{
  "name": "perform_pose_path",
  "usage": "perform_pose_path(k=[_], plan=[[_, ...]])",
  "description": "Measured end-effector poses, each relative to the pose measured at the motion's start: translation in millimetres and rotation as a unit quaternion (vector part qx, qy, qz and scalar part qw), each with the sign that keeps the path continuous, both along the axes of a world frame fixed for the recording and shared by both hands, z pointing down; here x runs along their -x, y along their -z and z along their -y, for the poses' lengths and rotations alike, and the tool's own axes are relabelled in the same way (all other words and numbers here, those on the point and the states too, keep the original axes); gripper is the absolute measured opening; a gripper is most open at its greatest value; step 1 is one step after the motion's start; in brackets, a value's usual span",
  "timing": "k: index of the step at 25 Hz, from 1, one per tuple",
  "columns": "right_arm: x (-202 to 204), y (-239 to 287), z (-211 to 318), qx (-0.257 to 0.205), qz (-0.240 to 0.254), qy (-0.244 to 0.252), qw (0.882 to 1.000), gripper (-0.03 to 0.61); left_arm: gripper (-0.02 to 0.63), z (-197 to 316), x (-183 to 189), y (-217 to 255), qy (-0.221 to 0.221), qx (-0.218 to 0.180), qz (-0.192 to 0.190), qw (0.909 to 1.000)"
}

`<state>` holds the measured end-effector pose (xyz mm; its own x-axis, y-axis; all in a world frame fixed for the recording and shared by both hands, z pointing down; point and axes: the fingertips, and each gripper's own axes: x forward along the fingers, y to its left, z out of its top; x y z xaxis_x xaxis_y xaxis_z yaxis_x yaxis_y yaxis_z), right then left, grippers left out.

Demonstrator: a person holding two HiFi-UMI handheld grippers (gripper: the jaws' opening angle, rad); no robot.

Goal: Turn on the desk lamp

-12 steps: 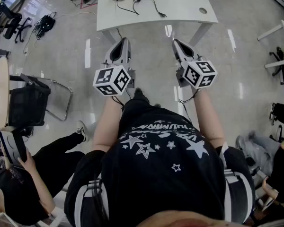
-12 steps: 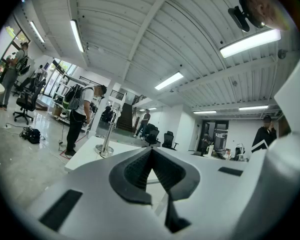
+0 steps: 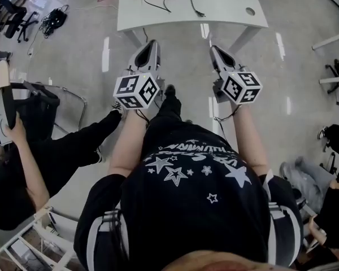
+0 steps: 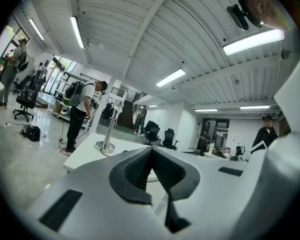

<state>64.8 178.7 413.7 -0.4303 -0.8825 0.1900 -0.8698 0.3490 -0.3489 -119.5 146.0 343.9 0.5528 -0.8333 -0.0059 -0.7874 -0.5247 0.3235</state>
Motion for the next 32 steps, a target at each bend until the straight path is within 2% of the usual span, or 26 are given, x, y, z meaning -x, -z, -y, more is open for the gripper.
perform_pose_path(k=[9,19,32], plan=[[-9,-3,63,0.009,0.002,-0.02,1.0,0.003,0.009,70,-7,-4,-0.016,0.005,-0.003,0.9999],[0,-13,136,0.037,0.0,-0.024,0.999,0.003,0.009,149,-7,-19,-0.029,0.033,-0.005,0.999],[6,-15,206,0.049,0.003,-0.046,0.998,0.003,0.009,224,-2,-22,-0.051,0.04,-0.017,0.9977]])
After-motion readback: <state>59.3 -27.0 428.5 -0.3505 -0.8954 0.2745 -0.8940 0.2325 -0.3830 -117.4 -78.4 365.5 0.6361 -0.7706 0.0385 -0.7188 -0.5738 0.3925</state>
